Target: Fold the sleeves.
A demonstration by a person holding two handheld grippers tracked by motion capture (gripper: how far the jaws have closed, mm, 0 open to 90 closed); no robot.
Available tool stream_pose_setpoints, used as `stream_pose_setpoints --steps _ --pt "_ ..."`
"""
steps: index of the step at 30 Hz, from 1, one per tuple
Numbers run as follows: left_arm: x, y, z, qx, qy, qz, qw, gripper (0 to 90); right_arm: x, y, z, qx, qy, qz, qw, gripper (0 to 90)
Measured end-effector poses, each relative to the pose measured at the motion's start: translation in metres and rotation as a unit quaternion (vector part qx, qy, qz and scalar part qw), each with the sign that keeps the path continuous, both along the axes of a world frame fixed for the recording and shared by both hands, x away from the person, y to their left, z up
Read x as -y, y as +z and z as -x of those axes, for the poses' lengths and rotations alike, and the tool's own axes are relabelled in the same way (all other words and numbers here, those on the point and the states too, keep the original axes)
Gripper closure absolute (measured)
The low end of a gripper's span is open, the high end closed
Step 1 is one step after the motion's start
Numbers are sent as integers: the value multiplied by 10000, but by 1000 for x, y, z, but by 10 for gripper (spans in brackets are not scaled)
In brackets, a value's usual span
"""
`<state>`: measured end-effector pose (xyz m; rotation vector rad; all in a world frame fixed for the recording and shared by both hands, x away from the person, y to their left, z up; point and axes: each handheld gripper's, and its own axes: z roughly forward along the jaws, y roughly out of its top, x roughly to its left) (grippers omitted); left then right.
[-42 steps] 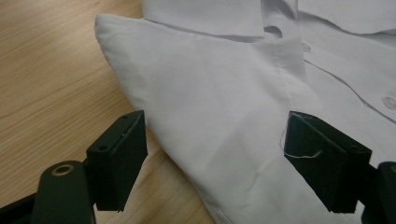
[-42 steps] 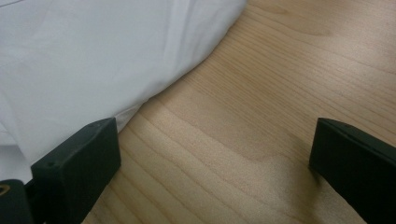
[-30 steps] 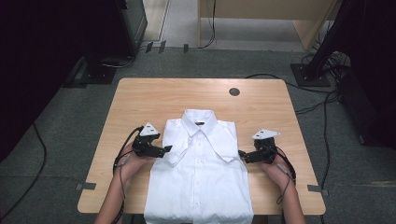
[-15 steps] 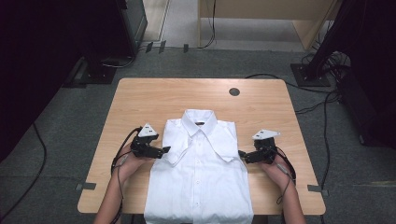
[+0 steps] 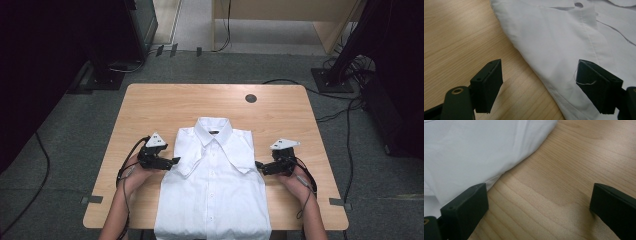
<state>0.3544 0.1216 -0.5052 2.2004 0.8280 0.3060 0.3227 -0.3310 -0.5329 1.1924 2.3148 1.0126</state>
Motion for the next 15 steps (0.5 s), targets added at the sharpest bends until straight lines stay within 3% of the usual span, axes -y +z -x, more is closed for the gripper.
stream_pose_setpoints --steps 15 --pt "-4 -3 0 -37 -6 -122 9999 212 0 0 0 1 -11 -5 10000 17"
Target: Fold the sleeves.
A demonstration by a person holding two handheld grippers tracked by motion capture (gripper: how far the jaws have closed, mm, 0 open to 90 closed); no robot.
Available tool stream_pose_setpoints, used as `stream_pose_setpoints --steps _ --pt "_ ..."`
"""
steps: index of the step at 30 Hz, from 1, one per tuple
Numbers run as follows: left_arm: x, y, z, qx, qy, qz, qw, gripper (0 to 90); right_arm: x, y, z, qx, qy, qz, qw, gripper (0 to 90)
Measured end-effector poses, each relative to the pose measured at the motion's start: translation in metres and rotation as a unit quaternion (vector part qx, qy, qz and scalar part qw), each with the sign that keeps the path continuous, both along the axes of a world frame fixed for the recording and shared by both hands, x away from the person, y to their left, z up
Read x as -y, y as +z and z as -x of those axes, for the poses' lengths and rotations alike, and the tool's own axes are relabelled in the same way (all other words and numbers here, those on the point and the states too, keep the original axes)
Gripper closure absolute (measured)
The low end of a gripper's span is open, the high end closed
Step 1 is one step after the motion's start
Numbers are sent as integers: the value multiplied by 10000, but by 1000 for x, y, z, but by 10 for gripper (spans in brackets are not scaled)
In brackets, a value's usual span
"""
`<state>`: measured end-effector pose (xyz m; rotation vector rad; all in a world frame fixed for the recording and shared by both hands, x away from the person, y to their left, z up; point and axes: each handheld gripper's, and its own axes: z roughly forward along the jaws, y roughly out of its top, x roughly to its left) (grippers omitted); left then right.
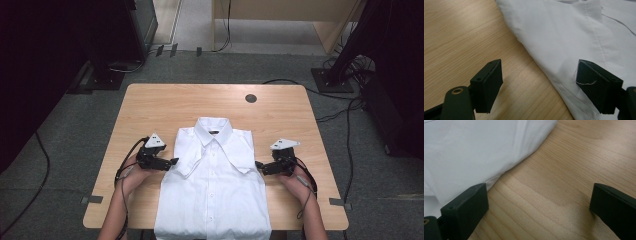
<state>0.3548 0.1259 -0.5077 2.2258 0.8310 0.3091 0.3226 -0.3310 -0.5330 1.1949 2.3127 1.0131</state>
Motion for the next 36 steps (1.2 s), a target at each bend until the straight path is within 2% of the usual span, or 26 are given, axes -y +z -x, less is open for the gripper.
stream_pose_setpoints --steps 17,36 --pt "-6 -3 -1 -24 10 -37 10000 212 0 0 1 1 -5 -3 10000 17" --pt "-17 -3 -1 -14 60 20 10000 212 1 0 1 1 -3 -2 10000 17"
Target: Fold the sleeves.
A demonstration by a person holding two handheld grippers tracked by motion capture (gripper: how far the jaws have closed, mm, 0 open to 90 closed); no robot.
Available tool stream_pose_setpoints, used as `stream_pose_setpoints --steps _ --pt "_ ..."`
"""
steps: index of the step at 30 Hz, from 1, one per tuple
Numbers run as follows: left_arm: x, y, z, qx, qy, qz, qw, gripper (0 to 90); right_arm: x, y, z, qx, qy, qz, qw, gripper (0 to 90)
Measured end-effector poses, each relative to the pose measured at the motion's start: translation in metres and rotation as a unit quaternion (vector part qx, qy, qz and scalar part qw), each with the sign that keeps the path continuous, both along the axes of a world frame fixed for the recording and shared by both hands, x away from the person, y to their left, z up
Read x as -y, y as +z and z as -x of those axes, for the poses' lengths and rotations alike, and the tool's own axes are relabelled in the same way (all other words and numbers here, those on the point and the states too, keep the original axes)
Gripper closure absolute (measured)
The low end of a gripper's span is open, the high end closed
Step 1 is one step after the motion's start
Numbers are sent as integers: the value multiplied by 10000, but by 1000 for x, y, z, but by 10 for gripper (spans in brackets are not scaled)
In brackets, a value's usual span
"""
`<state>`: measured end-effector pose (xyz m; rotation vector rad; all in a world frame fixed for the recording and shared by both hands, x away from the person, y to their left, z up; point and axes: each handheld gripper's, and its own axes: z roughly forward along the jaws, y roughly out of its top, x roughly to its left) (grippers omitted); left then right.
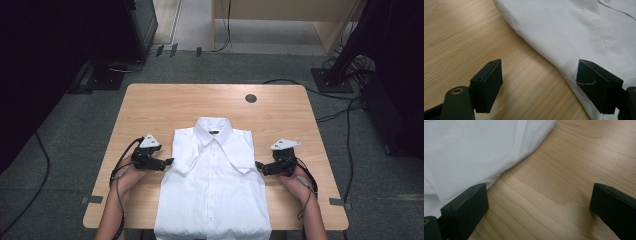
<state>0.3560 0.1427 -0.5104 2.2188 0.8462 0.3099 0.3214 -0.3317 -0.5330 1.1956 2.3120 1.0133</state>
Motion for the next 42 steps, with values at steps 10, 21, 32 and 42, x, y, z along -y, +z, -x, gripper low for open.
stream_pose_setpoints --steps 10,21,32,42 --pt "-8 -3 -1 -41 100 -45 9999 211 0 0 0 0 0 0 10000 17" --pt "-12 -10 -2 178 90 -108 9997 212 0 0 0 1 2 3 10000 17" --pt "-15 -13 -7 304 265 38 9992 195 1 0 -1 2 -145 -15 9999 33" --pt "-10 -13 -14 305 765 9 9966 195 1 1 -6 64 -486 -47 9988 89"
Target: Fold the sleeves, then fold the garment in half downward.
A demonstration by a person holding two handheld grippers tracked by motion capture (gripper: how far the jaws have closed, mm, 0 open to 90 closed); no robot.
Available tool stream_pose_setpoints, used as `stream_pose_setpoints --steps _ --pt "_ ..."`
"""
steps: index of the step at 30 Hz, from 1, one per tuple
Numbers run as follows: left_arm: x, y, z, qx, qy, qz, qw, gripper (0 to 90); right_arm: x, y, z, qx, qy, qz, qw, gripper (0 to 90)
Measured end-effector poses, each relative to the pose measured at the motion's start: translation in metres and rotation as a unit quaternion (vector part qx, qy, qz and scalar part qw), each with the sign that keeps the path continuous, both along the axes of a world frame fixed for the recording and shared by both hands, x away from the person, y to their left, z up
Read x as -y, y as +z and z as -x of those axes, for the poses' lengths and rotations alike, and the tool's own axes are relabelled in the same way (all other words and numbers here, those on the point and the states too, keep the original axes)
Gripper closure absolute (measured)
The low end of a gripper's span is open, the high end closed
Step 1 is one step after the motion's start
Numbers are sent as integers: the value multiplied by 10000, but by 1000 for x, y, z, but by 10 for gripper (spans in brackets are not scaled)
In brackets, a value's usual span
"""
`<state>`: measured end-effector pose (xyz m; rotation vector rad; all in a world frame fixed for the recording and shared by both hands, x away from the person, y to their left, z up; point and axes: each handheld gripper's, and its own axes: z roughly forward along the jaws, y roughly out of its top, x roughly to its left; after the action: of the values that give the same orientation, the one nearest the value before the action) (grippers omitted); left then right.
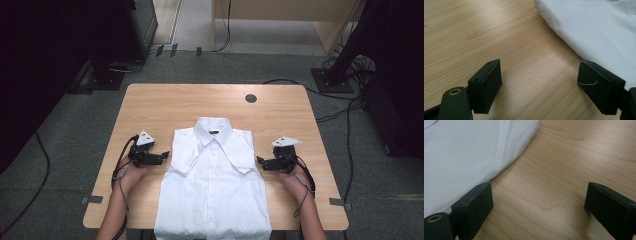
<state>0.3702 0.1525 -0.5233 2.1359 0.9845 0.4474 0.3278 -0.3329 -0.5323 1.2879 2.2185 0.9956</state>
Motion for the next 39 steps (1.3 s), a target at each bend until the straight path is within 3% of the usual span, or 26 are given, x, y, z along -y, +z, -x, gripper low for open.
stream_pose_setpoints --steps 9,13,15,27,30,36,39 --pt "9 3 -1 -108 -168 130 9997 197 -2 2 -3 43 -63 -21 10000 164" --pt "12 10 -1 -19 -214 278 9994 197 -7 2 -4 27 -18 -14 10000 167" --pt "13 12 -1 14 -225 267 9994 233 -8 3 -4 66 5 -1 10000 191" --pt "23 14 -4 8 -388 214 9990 254 -12 7 -5 93 6 -23 10000 244" --pt "26 14 -4 28 -437 212 9988 308 -13 8 -3 135 26 -7 9999 262" --pt "31 18 -6 63 -512 184 9985 312 -15 13 -4 244 -16 -93 9997 347" --pt "34 17 -8 66 -541 98 9985 319 -17 13 -5 263 48 38 9996 426"
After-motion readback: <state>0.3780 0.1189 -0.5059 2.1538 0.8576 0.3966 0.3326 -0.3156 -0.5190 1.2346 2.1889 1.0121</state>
